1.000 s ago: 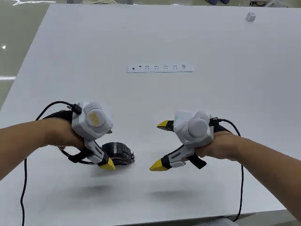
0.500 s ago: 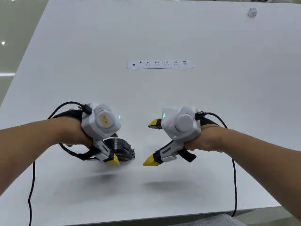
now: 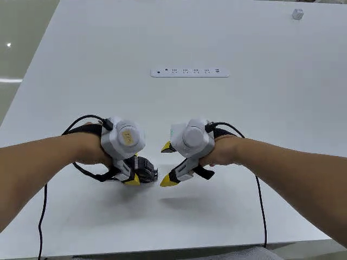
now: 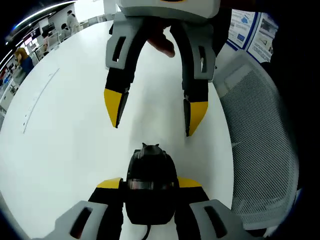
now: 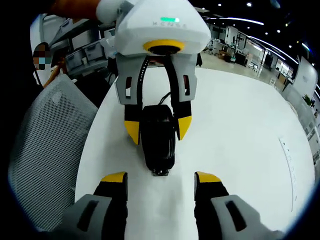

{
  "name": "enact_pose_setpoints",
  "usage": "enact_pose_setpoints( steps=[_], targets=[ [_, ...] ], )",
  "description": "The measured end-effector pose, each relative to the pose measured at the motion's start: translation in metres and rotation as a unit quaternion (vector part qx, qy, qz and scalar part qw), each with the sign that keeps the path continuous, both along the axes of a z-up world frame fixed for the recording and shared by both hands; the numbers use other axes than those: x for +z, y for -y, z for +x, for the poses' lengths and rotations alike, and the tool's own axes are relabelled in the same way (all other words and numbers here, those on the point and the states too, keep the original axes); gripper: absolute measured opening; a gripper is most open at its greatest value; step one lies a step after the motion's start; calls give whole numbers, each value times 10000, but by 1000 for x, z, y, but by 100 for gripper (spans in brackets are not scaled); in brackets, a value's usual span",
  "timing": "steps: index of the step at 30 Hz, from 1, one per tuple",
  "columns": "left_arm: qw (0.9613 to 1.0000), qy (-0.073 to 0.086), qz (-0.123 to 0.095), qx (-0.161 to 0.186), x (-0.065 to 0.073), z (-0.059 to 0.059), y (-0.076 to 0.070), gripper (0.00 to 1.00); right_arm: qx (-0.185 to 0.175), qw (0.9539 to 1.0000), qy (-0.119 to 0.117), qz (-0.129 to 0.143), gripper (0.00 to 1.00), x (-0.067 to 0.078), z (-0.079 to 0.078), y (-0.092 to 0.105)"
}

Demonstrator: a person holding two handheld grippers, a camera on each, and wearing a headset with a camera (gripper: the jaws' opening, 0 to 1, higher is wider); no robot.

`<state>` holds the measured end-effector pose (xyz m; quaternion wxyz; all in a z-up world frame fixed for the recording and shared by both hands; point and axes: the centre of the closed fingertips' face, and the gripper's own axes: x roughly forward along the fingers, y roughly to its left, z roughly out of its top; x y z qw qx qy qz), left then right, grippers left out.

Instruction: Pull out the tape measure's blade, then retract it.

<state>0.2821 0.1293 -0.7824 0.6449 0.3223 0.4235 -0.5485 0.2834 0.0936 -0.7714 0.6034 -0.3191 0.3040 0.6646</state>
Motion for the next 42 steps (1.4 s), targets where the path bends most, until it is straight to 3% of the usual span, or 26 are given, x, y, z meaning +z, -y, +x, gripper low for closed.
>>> enact_pose_setpoints(
  steps=[5, 10, 14, 21, 24, 30, 37, 42],
  targets=[
    [10000, 49, -24, -27, 0, -1, 2, 36, 236, 9994, 19, -269, 47, -13, -6, -2],
    [9998, 67, -162, 28, 1, -1, 2, 36, 404, 9973, -131, -594, 40, -29, -15, -2],
    [9998, 50, -200, 53, 1, 0, 2, 36, 476, 9951, 10, -870, 35, -39, -9, -2],
    [9996, 62, -256, 72, 2, -1, 3, 36, 463, 9952, 26, -857, 29, -38, -9, -15],
    [9995, 70, -306, 88, 2, 0, 3, 36, 430, 9948, 235, -894, 24, -40, -1, -16],
    [9994, 59, -332, 90, 2, 0, 3, 36, 376, 9948, 183, -932, 22, -40, -2, -14],
    [9993, 73, -379, 2, 2, -2, 3, 36, 613, 9931, 241, -967, 18, -39, -4, -11],
    [9987, 55, -445, 245, 2, 3, 4, 36, 340, 9944, 131, -997, 15, -40, 0, -11]
  ],
)
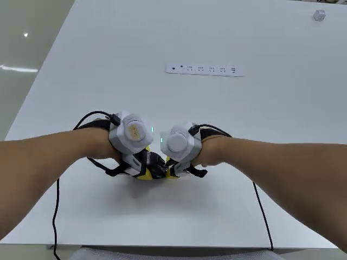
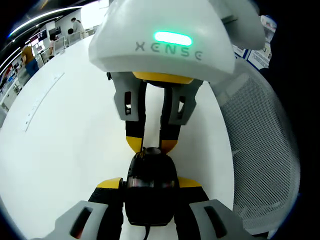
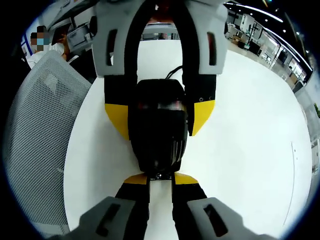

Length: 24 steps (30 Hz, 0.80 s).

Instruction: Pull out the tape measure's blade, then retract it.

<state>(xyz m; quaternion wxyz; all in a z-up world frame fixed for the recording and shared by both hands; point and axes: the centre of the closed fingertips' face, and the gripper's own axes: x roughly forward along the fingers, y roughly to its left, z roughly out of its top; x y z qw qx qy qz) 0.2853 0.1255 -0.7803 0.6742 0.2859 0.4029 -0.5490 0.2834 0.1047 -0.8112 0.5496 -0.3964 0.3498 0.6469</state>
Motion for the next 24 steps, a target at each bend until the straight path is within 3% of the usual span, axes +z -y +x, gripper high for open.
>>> enact_pose_setpoints(
  steps=[24],
  targets=[
    [10000, -34, 16, -26, 0, -1, 0, 36, -160, 9997, -32, -202, 12, -1, 1, 9]
  ],
)
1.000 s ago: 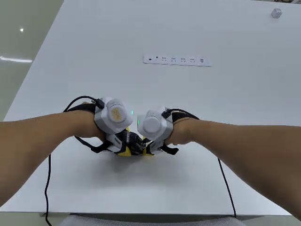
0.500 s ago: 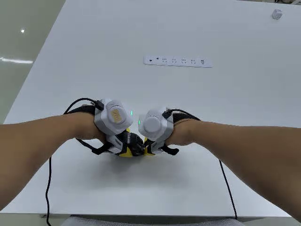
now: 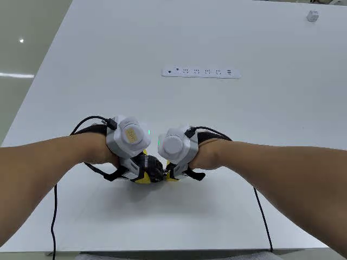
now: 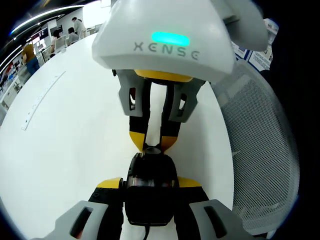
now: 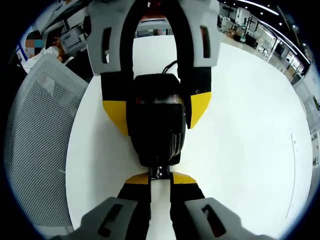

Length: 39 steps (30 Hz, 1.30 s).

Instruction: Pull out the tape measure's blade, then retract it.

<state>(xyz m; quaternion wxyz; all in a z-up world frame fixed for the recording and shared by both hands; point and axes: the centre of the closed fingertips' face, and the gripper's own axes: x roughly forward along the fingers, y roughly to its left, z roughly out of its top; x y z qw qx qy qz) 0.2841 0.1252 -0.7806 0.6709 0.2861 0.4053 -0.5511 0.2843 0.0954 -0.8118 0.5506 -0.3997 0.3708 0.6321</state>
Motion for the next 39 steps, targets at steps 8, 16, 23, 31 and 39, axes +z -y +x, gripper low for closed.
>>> enact_pose_setpoints(
  steps=[8, 16, 23, 31, 39],
  targets=[
    [10000, -11, -40, 37, 0, 0, 0, 36, -34, 10000, -37, -29, 12, 2, 2, 10],
    [10000, -17, -38, 41, 0, 0, 0, 36, -59, 10000, -27, -12, 12, 1, 3, 13],
    [10000, -19, -56, 44, 2, -2, 2, 36, -63, 10000, -4, -77, 12, -1, 3, 17],
    [10000, -6, -50, 60, 3, -2, 2, 36, -84, 9999, -22, -115, 12, -2, 5, 21],
    [10000, -16, -50, 72, 3, -2, 2, 36, -105, 9998, -44, -160, 12, -1, 5, 27]
  ],
)
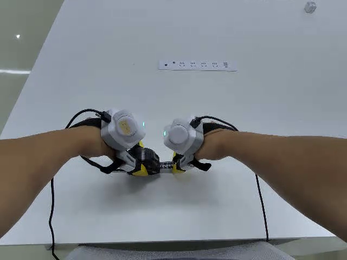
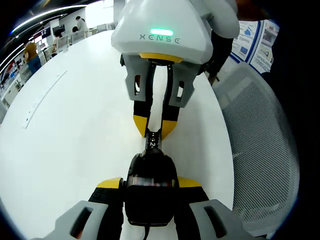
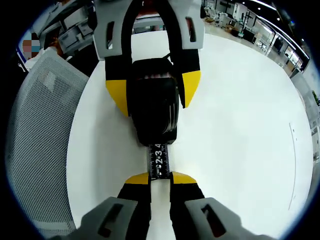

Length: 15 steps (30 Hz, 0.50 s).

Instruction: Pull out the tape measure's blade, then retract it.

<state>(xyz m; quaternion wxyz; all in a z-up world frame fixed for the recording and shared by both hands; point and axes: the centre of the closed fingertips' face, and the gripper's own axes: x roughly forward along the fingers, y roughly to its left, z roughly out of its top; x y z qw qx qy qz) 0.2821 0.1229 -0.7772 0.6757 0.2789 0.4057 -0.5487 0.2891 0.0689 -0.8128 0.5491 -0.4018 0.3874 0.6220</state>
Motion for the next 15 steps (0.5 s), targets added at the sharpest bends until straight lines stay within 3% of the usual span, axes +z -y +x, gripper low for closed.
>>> enact_pose_setpoints(
  steps=[15],
  targets=[
    [10000, -9, -30, 31, 0, 1, 0, 36, -50, 10000, -14, -75, 12, 0, 3, 10]
  ],
)
